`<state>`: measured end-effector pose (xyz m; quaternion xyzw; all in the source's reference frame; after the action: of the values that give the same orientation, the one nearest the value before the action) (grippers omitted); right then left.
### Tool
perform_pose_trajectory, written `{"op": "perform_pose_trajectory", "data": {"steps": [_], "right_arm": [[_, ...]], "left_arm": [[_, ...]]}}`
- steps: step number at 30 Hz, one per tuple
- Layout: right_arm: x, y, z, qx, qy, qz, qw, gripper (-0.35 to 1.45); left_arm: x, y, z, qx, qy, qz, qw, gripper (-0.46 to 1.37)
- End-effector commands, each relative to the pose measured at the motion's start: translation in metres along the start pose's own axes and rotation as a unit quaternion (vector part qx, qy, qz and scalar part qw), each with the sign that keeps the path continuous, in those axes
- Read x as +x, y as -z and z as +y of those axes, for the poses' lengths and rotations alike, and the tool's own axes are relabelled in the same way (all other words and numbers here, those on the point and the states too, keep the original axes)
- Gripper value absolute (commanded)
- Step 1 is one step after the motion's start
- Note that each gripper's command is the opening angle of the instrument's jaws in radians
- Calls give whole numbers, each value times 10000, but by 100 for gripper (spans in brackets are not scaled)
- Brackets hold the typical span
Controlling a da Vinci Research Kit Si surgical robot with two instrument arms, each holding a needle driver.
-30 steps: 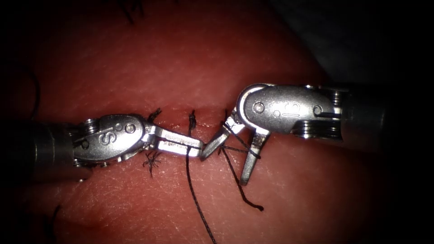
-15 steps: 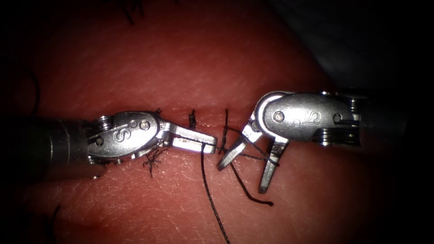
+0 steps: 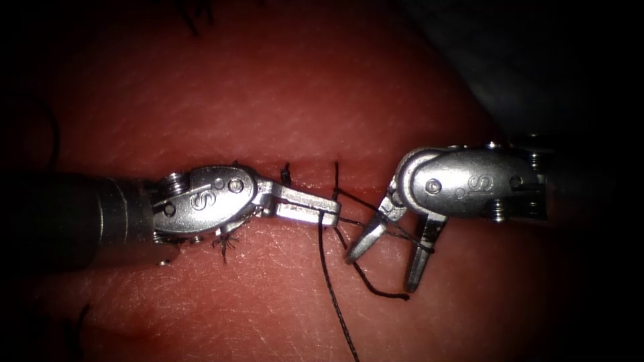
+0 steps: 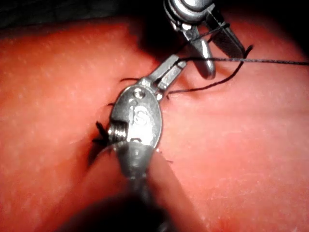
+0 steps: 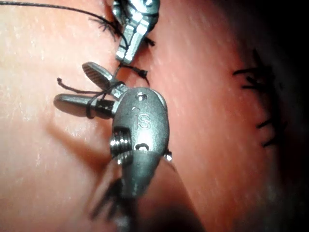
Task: Wound Closure
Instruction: Grab the short tail with the right gripper
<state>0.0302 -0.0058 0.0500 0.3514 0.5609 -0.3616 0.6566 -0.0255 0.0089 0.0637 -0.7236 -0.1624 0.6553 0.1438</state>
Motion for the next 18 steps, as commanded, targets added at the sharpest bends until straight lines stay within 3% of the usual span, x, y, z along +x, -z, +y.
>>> {"op": "perform_pose_trajectory", "data": {"steps": [1, 18], "right_arm": [[0, -2, 0, 0, 4, -12, 10000, 82], [2, -32, -5, 59, 98, -88, 9999, 62]], "left_arm": [[0, 0, 0, -50, 0, 2, 10000, -35], [-4, 2, 7, -64, 29, -4, 10000, -35]]}}
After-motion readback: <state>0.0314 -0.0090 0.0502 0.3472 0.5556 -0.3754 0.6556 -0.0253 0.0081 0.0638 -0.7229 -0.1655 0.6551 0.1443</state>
